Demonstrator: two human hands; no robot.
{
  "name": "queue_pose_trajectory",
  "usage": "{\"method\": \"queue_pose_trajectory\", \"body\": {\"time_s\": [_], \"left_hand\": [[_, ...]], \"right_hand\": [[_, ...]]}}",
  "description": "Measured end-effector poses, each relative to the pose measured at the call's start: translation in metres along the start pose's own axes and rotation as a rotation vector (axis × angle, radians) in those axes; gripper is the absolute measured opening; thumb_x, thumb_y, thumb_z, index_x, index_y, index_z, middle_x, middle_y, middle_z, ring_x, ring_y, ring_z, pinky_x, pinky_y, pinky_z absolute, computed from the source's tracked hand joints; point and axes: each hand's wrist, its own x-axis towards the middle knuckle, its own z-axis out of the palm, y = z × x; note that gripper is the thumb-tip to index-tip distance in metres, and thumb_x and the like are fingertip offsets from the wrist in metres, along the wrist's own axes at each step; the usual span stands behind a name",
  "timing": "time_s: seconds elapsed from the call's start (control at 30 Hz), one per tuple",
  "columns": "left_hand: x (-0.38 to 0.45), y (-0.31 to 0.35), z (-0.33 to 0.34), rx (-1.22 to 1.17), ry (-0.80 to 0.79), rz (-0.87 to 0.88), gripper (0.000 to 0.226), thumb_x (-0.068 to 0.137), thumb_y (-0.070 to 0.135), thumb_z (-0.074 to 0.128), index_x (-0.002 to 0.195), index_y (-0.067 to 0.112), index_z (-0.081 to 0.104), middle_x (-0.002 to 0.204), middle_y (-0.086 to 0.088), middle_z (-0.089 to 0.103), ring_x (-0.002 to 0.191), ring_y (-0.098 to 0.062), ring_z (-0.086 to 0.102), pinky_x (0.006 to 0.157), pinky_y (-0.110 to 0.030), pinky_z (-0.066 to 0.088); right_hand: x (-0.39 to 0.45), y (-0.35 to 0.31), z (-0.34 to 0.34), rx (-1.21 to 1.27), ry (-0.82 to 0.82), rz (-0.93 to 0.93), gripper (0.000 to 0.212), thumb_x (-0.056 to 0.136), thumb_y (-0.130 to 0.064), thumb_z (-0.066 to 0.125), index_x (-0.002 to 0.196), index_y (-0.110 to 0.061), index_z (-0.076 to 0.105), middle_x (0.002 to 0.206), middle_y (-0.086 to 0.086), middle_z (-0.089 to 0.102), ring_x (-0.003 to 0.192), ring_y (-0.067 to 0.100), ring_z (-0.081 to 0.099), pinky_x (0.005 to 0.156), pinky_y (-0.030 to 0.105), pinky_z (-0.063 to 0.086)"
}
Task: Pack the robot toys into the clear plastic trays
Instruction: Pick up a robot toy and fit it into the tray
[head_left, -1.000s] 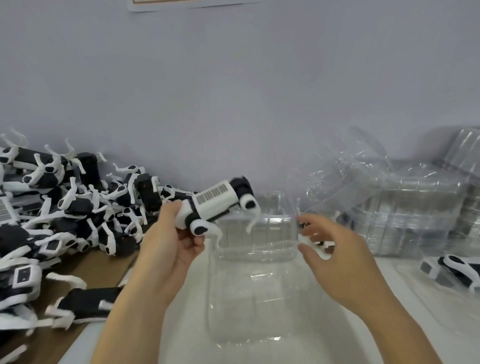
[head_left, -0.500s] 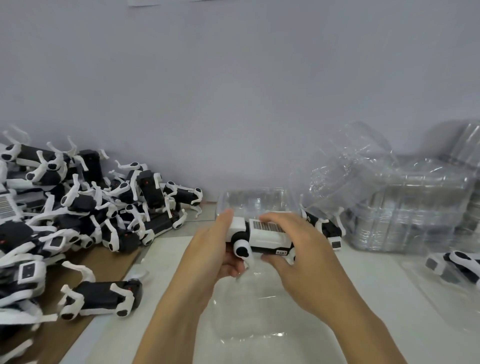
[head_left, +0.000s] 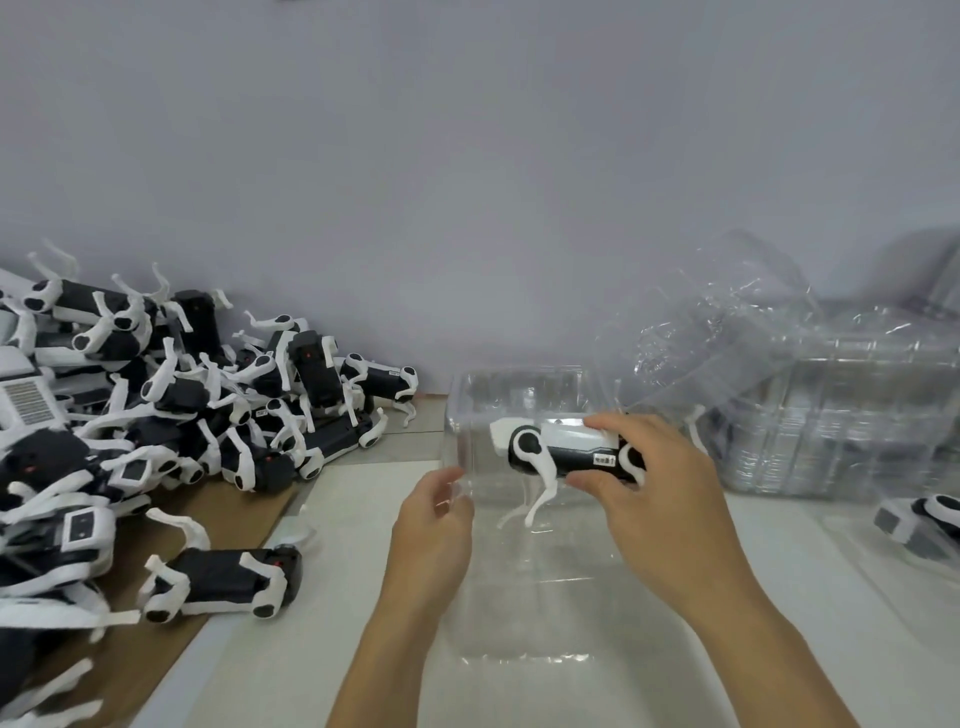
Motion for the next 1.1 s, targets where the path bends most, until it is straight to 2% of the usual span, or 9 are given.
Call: {"method": "queue_pose_trajectory", "body": {"time_s": [0.1, 0.23, 0.3, 0.43, 0.57, 0.63, 0.77, 0.93, 1.1], "left_hand": [[0.001, -0.003, 0.003, -0.123, -0.018, -0.048, 0.014, 0.101, 0.032, 0.054, 0.097, 0.040, 0.064, 0.102, 0.024, 0.064, 0.097, 0.008, 0.057, 0.071, -0.017, 0.041], [0.002, -0.004, 0.003, -0.159, 0.009, -0.054, 0.013, 0.099, 0.032, 0.058, 0.099, 0.035, 0.071, 0.104, 0.017, 0.071, 0.102, -0.003, 0.063, 0.082, -0.026, 0.047], [0.002, -0.004, 0.003, -0.146, 0.019, -0.045, 0.013, 0.099, 0.033, 0.058, 0.101, 0.036, 0.070, 0.106, 0.017, 0.070, 0.106, -0.003, 0.062, 0.086, -0.027, 0.047], [0.001, -0.002, 0.000, -0.106, -0.002, -0.027, 0.014, 0.100, 0.036, 0.055, 0.098, 0.040, 0.068, 0.107, 0.020, 0.068, 0.104, 0.003, 0.058, 0.075, -0.019, 0.043], [0.001, -0.001, -0.002, -0.007, -0.045, 0.023, 0.018, 0.102, 0.034, 0.050, 0.105, 0.039, 0.068, 0.109, 0.023, 0.066, 0.100, 0.012, 0.056, 0.074, -0.014, 0.040], [0.001, 0.000, -0.003, 0.032, -0.041, 0.049, 0.020, 0.103, 0.032, 0.050, 0.098, 0.041, 0.067, 0.101, 0.028, 0.065, 0.093, 0.019, 0.056, 0.074, -0.011, 0.039], [0.001, 0.000, -0.003, 0.085, -0.072, 0.051, 0.026, 0.103, 0.035, 0.049, 0.120, 0.031, 0.068, 0.116, 0.018, 0.067, 0.112, 0.000, 0.059, 0.091, -0.023, 0.047], [0.002, -0.001, -0.002, 0.033, -0.079, -0.012, 0.021, 0.100, 0.034, 0.049, 0.102, 0.039, 0.069, 0.101, 0.021, 0.069, 0.090, 0.011, 0.060, 0.069, -0.018, 0.043], [0.003, 0.000, 0.000, -0.216, -0.181, -0.194, 0.019, 0.089, 0.048, 0.061, 0.096, 0.034, 0.072, 0.108, 0.004, 0.073, 0.106, -0.020, 0.068, 0.098, -0.048, 0.052]], "right_hand": [[0.000, -0.006, 0.006, 0.098, -0.025, 0.042, 0.040, 0.077, -0.023, 0.083, 0.113, -0.036, 0.069, 0.103, -0.024, 0.064, 0.102, -0.005, 0.054, 0.081, 0.008, 0.039], [-0.003, -0.008, 0.010, 0.079, -0.101, 0.057, 0.040, 0.082, -0.020, 0.078, 0.110, -0.046, 0.068, 0.102, -0.029, 0.064, 0.106, -0.003, 0.055, 0.087, 0.006, 0.038], [-0.003, -0.007, 0.008, 0.008, -0.158, 0.091, 0.035, 0.083, -0.021, 0.077, 0.111, -0.041, 0.068, 0.100, -0.025, 0.064, 0.102, -0.006, 0.055, 0.084, 0.010, 0.040], [-0.003, -0.002, 0.002, -0.121, -0.247, 0.099, 0.014, 0.085, -0.023, 0.073, 0.094, -0.034, 0.070, 0.084, -0.014, 0.065, 0.085, 0.005, 0.055, 0.071, 0.021, 0.044], [-0.001, -0.002, -0.003, -0.170, -0.272, 0.078, 0.005, 0.085, -0.017, 0.071, 0.084, -0.020, 0.067, 0.075, -0.003, 0.062, 0.067, 0.012, 0.049, 0.058, 0.023, 0.037], [0.000, -0.003, -0.006, -0.172, -0.276, 0.070, 0.008, 0.084, -0.011, 0.071, 0.083, -0.018, 0.067, 0.077, -0.001, 0.062, 0.072, 0.015, 0.052, 0.064, 0.028, 0.043], [-0.003, -0.003, -0.001, -0.254, -0.346, 0.076, 0.011, 0.085, -0.009, 0.069, 0.090, -0.019, 0.068, 0.084, 0.001, 0.059, 0.084, 0.019, 0.054, 0.074, 0.033, 0.047], [-0.007, 0.000, 0.008, -0.260, -0.325, 0.064, 0.018, 0.090, -0.017, 0.068, 0.105, -0.026, 0.070, 0.100, -0.005, 0.056, 0.101, 0.019, 0.050, 0.087, 0.037, 0.046], [-0.007, 0.003, 0.013, -0.348, -0.311, 0.054, 0.007, 0.087, -0.018, 0.070, 0.093, -0.021, 0.069, 0.089, -0.008, 0.053, 0.094, 0.021, 0.047, 0.082, 0.040, 0.047]]}}
